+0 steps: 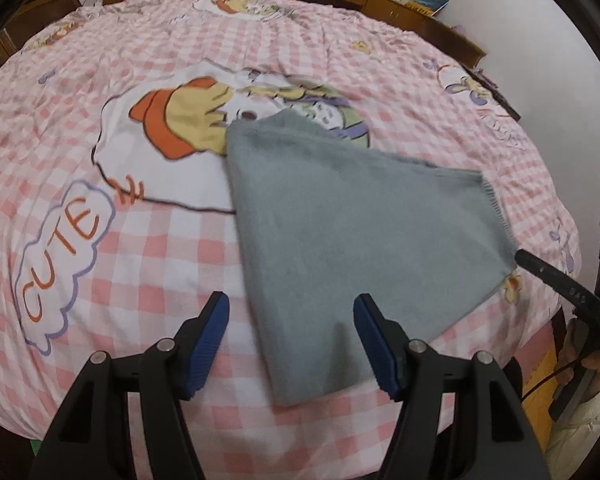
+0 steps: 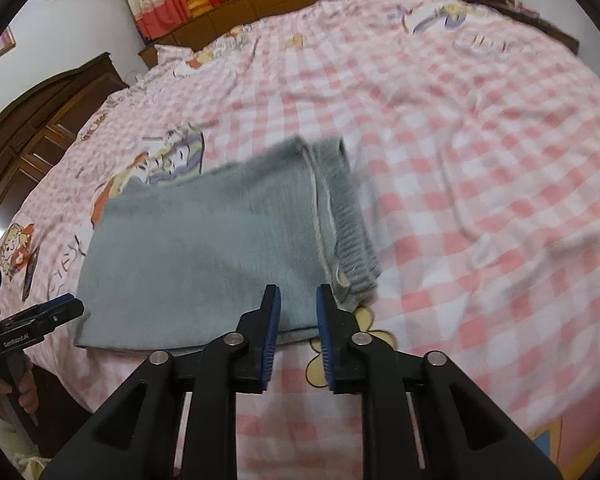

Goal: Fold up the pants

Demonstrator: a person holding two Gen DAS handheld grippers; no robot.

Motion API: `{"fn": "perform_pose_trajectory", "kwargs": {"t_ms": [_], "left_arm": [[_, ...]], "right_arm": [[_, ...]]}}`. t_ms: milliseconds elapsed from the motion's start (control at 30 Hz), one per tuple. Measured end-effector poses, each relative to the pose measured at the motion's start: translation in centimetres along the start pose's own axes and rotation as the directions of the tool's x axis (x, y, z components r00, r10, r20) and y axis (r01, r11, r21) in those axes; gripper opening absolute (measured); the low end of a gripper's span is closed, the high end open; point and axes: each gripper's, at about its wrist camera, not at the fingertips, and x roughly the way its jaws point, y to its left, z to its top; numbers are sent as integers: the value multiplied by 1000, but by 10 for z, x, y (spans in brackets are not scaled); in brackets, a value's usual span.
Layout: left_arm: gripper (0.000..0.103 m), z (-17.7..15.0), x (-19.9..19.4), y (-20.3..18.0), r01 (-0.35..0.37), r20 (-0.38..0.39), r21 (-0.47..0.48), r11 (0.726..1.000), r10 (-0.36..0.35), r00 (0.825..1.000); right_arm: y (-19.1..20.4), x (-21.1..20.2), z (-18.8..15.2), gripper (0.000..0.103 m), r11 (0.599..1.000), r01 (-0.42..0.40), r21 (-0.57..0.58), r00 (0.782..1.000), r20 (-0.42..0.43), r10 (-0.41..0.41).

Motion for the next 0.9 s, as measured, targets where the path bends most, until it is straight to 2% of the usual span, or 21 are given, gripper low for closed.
{"fn": "perform_pose_trajectory", "kwargs": {"t_ms": [33,100,167,333,400,500,567,667,733,900], "left_arm": [[68,1,-1,-2,0,6,5,1000,0,1000],[68,3,0,-5,5,6,7,1000,-5,1000],[68,3,2,-7,11,0,11,1000,-11,1000],[68,-3,21,-6,-32,-50,20,999,33,998],[68,-6,26,-2,-28,-58,6,1000,28,998],[68,-8,27,-1,-25,-56,4,1000,26,998],[68,-8,27,-2,-33,-59,10,999,33,998],[68,-8,27,-3,-34,-60,8,999,35,998],[68,-8,26,-3,-34,-59,10,999,35,998],[68,-4,23,-6,-50,-46,23,998,51,998]], "right_arm": [[-1,-7,2,47,1000,10,0,1000,27,-10],[-3,-13,5,61,999,35,6,997,71,-36],[-8,-10,9,61,998,66,23,994,84,-67],[-23,19,9,61,994,2,106,1000,29,-5],[-26,34,4,61,993,3,116,1000,8,-4],[-27,42,1,61,994,-16,112,999,29,13],[-29,42,0,54,991,-35,127,999,39,31],[-24,43,1,42,994,-11,112,999,46,6],[-19,41,1,28,995,-3,95,998,60,-3],[-8,21,8,23,998,5,70,994,113,-13]]}}
